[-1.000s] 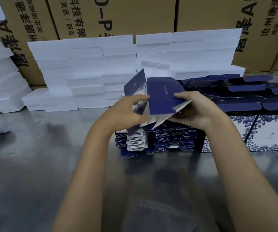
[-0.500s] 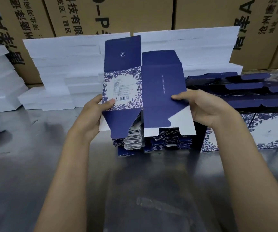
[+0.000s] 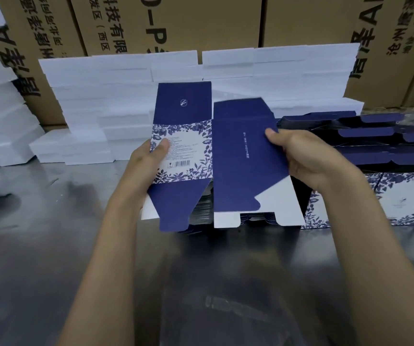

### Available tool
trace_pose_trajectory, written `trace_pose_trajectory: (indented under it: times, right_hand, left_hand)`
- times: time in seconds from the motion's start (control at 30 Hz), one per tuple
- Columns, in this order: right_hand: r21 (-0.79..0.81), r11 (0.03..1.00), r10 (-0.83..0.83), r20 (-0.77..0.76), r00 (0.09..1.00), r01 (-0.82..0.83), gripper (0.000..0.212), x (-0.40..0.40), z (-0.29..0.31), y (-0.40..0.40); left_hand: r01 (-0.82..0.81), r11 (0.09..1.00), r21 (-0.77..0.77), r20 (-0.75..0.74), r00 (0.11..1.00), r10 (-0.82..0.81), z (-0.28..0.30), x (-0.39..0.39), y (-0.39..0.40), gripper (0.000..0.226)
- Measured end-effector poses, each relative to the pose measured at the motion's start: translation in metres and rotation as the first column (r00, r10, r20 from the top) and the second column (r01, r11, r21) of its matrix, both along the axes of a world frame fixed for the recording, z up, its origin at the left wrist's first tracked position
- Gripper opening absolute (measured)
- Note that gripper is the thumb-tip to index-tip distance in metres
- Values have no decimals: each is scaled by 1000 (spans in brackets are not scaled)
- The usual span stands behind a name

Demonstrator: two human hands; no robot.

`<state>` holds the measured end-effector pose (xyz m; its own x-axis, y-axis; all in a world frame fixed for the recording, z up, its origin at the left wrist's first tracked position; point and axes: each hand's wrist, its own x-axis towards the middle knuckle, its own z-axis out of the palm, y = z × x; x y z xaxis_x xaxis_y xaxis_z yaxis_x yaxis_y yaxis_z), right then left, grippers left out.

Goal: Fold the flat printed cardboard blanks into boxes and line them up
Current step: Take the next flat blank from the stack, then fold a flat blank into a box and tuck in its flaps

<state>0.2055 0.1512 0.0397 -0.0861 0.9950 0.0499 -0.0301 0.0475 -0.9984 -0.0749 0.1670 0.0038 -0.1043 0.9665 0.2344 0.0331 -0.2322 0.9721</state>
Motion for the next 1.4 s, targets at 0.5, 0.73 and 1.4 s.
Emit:
trace_pose_trajectory:
  times: [0.5,0.73,1.4]
  right_hand:
    - [-36,984,-170,77,982,173,25,-6,3,-7]
    - [-113,989,-94,22,995,96,29,0,7,-6]
    - [-32,999,-25,-147,989,20,30,7,10,-8]
  left_hand:
    - [-105,954,-282,-91,992,82,4,3,5,39]
    - [-328,919,-218,-226,933,280,4,18,7,37]
    - [291,955,-57,-441,851,-285,33,46,-30,74]
